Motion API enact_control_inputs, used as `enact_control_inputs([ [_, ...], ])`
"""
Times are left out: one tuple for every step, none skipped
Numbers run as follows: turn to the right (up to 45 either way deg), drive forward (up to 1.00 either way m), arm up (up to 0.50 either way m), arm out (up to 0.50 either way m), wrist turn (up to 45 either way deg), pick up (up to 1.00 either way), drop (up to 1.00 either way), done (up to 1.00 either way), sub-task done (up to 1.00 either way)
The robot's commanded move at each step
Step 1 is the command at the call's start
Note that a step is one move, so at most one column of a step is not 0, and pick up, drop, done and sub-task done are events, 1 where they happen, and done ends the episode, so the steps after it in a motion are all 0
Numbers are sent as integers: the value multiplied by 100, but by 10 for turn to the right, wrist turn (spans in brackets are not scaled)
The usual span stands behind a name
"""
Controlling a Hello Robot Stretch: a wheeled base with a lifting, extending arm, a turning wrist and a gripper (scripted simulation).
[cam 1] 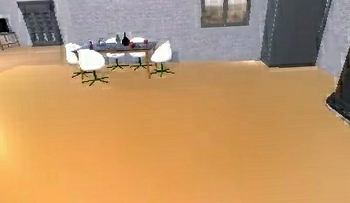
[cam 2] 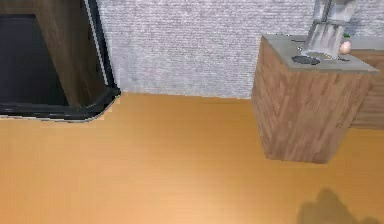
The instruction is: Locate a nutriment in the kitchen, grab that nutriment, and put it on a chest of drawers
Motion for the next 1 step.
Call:
enact_control_inputs([
  [0, 100, 0, 0, 0, 0, 0, 0, 0],
])
